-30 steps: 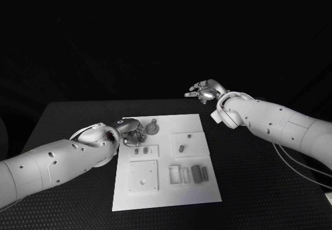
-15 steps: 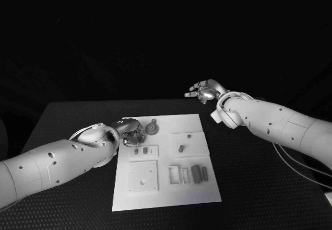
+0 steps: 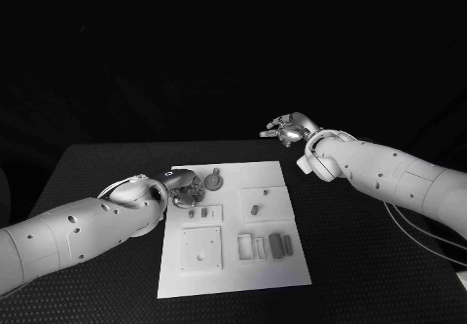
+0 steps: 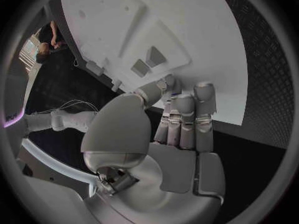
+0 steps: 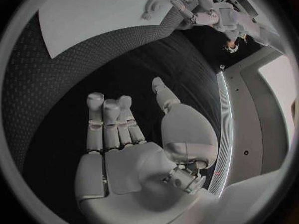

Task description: Assemble the parts on the task board

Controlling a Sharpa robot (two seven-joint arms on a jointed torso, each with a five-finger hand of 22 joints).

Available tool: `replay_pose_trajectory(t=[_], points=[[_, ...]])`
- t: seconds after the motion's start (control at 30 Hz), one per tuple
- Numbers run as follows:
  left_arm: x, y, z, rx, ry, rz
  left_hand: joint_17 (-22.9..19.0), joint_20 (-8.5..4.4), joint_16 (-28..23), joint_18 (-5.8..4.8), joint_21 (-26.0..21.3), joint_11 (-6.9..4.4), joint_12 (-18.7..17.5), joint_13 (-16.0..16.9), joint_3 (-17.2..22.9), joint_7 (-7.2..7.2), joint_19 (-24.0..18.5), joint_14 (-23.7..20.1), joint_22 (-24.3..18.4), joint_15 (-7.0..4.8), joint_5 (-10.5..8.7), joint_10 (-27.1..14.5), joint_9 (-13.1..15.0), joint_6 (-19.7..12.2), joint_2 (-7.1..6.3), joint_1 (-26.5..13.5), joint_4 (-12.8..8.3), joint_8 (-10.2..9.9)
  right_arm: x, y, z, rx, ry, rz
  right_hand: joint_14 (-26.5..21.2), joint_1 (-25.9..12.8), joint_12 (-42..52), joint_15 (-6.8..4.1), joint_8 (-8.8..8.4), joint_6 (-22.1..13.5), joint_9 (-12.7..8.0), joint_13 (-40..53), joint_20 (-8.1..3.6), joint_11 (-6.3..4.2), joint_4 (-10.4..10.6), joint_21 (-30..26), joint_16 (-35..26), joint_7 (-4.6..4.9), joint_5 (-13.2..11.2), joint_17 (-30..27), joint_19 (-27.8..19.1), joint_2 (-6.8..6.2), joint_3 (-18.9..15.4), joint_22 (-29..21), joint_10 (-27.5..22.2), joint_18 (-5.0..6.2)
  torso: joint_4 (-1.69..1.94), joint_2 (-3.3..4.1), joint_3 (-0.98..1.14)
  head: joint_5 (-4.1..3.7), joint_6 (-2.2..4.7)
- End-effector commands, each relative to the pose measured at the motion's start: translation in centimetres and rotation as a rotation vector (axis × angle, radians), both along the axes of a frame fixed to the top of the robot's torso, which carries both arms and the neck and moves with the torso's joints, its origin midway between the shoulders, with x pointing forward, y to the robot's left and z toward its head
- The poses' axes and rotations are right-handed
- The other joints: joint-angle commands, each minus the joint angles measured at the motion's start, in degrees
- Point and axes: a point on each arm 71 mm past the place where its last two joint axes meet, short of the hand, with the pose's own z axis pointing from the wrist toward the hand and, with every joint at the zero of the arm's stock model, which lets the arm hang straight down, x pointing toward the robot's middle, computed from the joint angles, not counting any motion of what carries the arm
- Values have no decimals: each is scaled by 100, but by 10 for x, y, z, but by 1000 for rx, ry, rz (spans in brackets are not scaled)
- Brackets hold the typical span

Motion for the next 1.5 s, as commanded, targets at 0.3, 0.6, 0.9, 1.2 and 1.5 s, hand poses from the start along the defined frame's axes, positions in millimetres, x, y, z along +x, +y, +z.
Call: replay_pose_trajectory(t=[0.3, 0.6, 0.9, 1.2, 1.5], points=[[0, 3, -2, 7, 9, 12, -22, 30, 10, 657, -27, 26, -39, 0, -44, 23, -33, -66, 108, 28, -11, -126, -53, -246, -104, 31, 8, -102, 0, 0, 0, -4, -1, 13, -34, -60, 39, -10, 34, 11, -6, -8, -37, 10, -1, -14, 18, 45, 5, -8, -1, 7, -19, -10, -36, 482, 1, -1, -1, 0, 10], [6, 22, 0, -8, -10, 61, -35, 43, 0, 661, -44, 36, -44, 4, -27, 29, -60, -96, 105, 39, -6, -160, -44, -226, -118, 68, 2, -67, -2, -1, 0, -13, 4, 29, -40, 54, 43, -15, 48, 33, 0, -16, -44, 5, -19, -14, 18, 40, 6, -14, -5, 26, 25, -9, -42, 482, 2, -1, -1, 1, 59], [18, 51, 8, -92, -19, 159, -203, 179, -303, 589, -317, 156, -55, -17, 94, 84, -457, -499, 35, 162, -3, -424, 6, -22, -173, 101, -1, 117, -10, 1, -4, -60, 22, 99, -299, 608, -235, -21, 113, 126, 34, -221, 53, -6, -22, -224, -311, 24, 5, -201, -296, 76, 133, -78, -223, 450, 0, -2, 2, 8, 146], [30, 80, 29, -517, 135, 402, -568, 314, -1021, 397, -956, 232, -11, 27, 86, 136, -976, -941, -292, 255, 28, -512, 5, -96, -171, -98, 139, 175, -27, 1, -14, -163, 58, 220, -538, 1208, -1645, 19, 226, 291, 100, -1337, 323, 45, -25, -845, -1457, 6, -19, -921, -668, 152, 233, -443, -202, 367, 10, -7, 3, -67, 273], [20, 94, 43, -760, 231, 471, -745, 307, -1468, 279, -1358, 223, 2, 103, -612, 147, -1103, -1005, -535, 263, -15, -460, 1, -171, -168, -613, 217, 236, -51, 3, -26, -368, 20, 323, 77, 1613, -4289, 199, 390, 585, 137, -3263, 421, 208, -28, -953, -2060, 17, -1, -1260, -360, 121, 213, -614, 112, 482, -2, -3, 1, -81, 312]])
